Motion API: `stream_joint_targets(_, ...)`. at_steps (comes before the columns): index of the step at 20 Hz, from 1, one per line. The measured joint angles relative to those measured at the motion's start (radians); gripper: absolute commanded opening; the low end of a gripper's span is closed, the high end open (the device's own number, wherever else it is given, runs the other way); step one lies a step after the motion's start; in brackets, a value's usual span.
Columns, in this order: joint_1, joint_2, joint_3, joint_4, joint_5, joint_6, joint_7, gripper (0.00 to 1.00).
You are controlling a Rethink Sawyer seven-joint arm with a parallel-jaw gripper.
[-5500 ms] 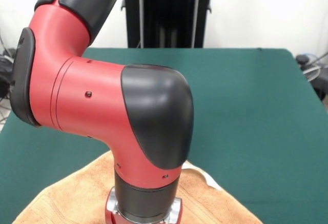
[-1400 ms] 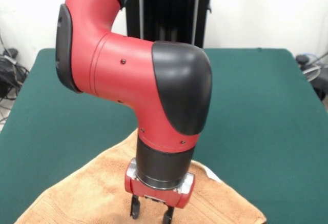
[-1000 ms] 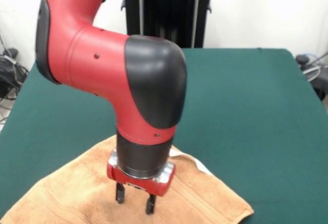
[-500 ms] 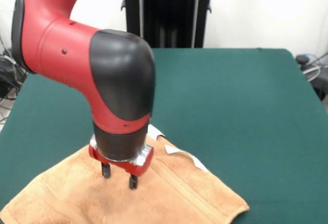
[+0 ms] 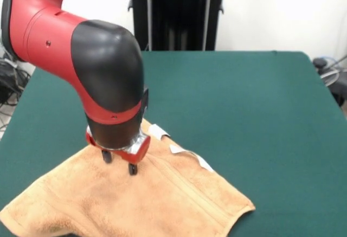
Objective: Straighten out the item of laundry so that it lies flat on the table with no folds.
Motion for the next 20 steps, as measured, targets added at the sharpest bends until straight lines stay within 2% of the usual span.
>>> stream_joint_targets(20,-0.024,-0.067,0.003,0.215,0.001,-0.004,0.0,1.0)
